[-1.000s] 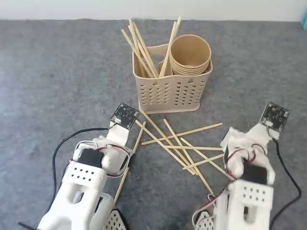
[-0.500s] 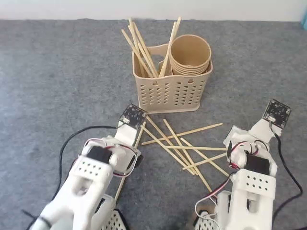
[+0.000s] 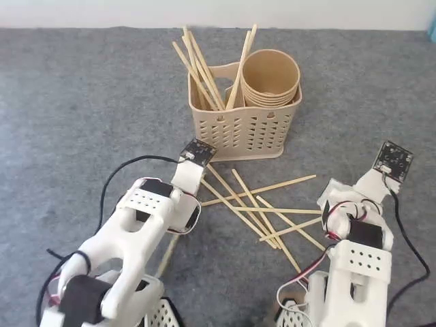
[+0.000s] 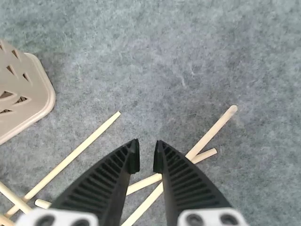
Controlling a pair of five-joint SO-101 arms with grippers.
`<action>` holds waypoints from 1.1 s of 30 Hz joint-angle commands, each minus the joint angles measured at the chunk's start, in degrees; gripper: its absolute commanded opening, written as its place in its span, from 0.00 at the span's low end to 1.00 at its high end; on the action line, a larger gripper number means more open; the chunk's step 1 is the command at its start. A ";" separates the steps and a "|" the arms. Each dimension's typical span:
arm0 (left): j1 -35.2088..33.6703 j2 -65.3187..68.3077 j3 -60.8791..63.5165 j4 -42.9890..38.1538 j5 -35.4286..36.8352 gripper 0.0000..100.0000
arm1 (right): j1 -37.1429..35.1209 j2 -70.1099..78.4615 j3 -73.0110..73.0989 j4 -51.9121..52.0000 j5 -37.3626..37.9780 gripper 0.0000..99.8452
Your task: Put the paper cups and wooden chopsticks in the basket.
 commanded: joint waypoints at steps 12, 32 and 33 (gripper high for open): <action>1.32 0.00 -10.07 15.56 -0.44 0.01 | 0.57 0.31 -3.52 -1.27 -0.53 0.06; -12.04 -21.71 -44.97 37.10 -5.98 0.01 | 0.31 1.10 -3.69 -1.10 -2.64 0.06; -12.04 -22.51 -46.02 34.73 -2.73 0.01 | 0.31 1.10 -3.69 -1.01 -2.64 0.06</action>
